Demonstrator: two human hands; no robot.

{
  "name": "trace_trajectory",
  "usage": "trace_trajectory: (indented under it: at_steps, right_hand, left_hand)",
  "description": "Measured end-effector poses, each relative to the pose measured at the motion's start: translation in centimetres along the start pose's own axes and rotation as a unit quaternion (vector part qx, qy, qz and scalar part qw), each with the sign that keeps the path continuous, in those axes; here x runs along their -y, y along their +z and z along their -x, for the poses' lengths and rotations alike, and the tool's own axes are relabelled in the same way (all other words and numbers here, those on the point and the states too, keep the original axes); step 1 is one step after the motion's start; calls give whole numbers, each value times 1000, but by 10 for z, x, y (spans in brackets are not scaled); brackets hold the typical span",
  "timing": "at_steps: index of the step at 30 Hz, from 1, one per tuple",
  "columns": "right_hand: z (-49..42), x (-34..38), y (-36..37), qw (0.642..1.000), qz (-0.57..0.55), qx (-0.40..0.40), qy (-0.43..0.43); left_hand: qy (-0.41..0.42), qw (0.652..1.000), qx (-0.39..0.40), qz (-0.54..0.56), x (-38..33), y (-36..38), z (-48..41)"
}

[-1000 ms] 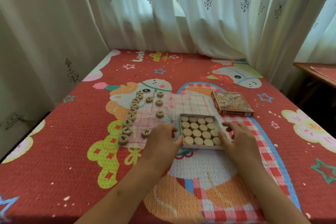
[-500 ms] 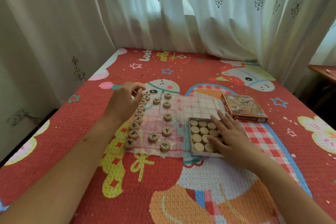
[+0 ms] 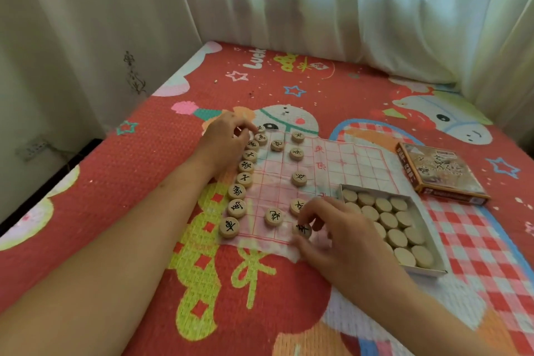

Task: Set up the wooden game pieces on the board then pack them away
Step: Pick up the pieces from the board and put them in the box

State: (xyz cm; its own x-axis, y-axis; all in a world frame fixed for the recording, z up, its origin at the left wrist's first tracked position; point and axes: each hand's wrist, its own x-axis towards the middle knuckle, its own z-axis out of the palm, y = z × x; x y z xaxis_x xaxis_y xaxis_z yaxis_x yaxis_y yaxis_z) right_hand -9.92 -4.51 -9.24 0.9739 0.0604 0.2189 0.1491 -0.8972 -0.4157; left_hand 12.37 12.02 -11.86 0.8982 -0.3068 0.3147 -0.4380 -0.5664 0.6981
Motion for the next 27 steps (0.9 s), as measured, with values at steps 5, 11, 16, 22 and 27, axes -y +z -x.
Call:
trace_trajectory:
  at_steps: [5, 11, 16, 22, 27]
  right_hand:
    - [-27, -8, 1, 1000, 24, -11, 12]
    - [-68, -23, -1, 996, -25, -87, 21]
    - [-95, -31, 7, 997, -51, -38, 46]
    - [-142, -45, 7, 998, -31, -42, 33]
    - [-172, -58, 10, 993, -49, -109, 22]
  left_hand:
    - [2, 1000, -13, 9, 7, 2, -8]
    - [4, 999, -23, 28, 10, 2, -9]
    - [5, 999, -28, 34, 11, 3, -10]
    - [5, 998, -28, 53, 12, 1, -9]
    - [4, 998, -32, 54, 12, 0, -9]
